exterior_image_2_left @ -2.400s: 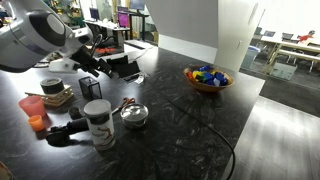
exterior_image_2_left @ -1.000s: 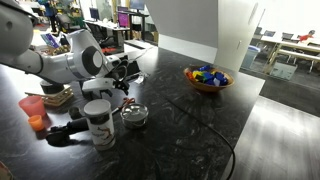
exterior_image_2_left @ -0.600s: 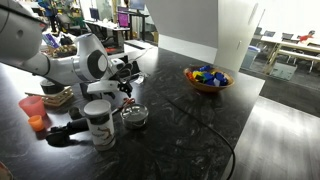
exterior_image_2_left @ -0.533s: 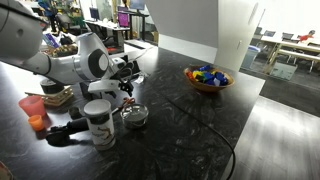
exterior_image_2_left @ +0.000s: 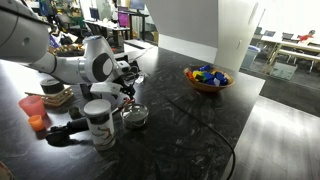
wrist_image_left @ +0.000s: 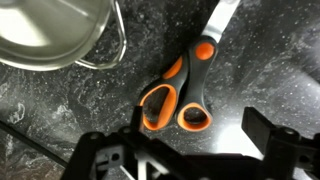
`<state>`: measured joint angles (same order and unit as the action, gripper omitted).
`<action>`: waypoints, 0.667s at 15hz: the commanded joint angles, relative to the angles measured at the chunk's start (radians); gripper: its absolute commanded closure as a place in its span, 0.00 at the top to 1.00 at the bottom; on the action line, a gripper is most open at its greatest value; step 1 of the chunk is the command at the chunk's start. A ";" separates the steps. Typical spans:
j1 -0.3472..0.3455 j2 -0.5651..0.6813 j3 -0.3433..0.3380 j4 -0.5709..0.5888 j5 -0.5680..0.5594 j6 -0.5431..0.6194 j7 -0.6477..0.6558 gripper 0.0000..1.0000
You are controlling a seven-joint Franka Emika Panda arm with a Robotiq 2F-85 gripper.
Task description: Put the scissors inside the black object
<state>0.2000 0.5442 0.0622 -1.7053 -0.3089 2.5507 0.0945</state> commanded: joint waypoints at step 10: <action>0.033 0.044 -0.098 0.075 -0.019 -0.001 0.062 1.00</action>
<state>0.2083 0.5661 0.0015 -1.6607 -0.3097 2.5526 0.1197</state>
